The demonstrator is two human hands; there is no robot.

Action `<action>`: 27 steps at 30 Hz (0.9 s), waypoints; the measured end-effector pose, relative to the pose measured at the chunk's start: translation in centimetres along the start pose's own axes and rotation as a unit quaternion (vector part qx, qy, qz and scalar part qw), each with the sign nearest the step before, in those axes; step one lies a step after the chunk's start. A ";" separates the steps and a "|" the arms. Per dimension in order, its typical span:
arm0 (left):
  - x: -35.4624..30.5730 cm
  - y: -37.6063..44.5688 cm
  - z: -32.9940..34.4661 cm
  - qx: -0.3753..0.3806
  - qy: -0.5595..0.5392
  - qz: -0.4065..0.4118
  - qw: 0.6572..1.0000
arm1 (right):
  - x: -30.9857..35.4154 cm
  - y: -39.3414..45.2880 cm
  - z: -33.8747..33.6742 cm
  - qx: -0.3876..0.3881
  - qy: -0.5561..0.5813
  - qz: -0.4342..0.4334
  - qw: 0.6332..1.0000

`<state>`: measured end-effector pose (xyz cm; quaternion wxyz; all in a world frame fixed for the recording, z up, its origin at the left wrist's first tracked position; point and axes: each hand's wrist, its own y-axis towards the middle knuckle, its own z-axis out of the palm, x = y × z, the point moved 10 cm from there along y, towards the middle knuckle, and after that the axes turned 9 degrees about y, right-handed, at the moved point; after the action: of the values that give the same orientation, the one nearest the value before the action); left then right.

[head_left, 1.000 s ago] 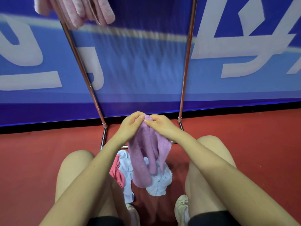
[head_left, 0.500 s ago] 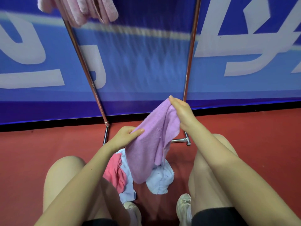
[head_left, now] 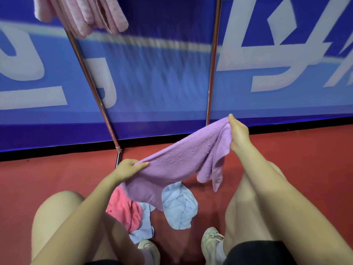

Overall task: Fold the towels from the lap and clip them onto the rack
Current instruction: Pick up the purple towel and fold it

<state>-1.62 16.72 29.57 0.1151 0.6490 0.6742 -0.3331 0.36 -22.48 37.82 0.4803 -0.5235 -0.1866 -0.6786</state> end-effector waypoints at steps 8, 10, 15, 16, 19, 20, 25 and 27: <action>0.4 -0.6 0.1 -0.008 -0.097 -0.019 0.995 | 1.8 1.0 -5.6 -0.064 -0.021 -0.016 0.998; 0.2 -0.5 -0.1 -0.019 -0.134 -0.017 0.991 | 1.7 1.1 -6.4 -0.068 -0.033 -0.009 0.997; -3.0 -1.1 0.0 -0.023 -0.257 -0.047 0.965 | 0.4 0.8 -7.1 -0.055 -0.046 0.033 0.997; -3.7 -1.2 -0.1 -0.020 -0.282 -0.051 0.958 | 0.3 0.4 -6.5 -0.033 -0.048 0.035 0.998; -6.1 -1.8 -1.2 -0.033 -0.375 -0.028 0.926 | 0.2 -1.0 -3.6 0.063 -0.080 0.021 0.995; -6.8 -1.9 -1.5 -0.039 -0.403 -0.017 0.914 | 0.1 -1.7 -2.6 0.094 -0.084 0.022 0.992; -9.6 -3.2 -1.5 -0.052 -0.480 0.015 0.876 | -1.2 -4.5 1.7 0.190 -0.071 0.062 0.977; -11.3 -3.8 -1.3 -0.072 -0.454 0.044 0.887 | -1.8 -5.6 3.7 0.212 -0.051 0.072 0.973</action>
<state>-3.40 8.73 38.34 0.4692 0.4464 0.5411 -0.5365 -2.42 -16.28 39.01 0.6181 -0.4555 -0.3123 -0.5594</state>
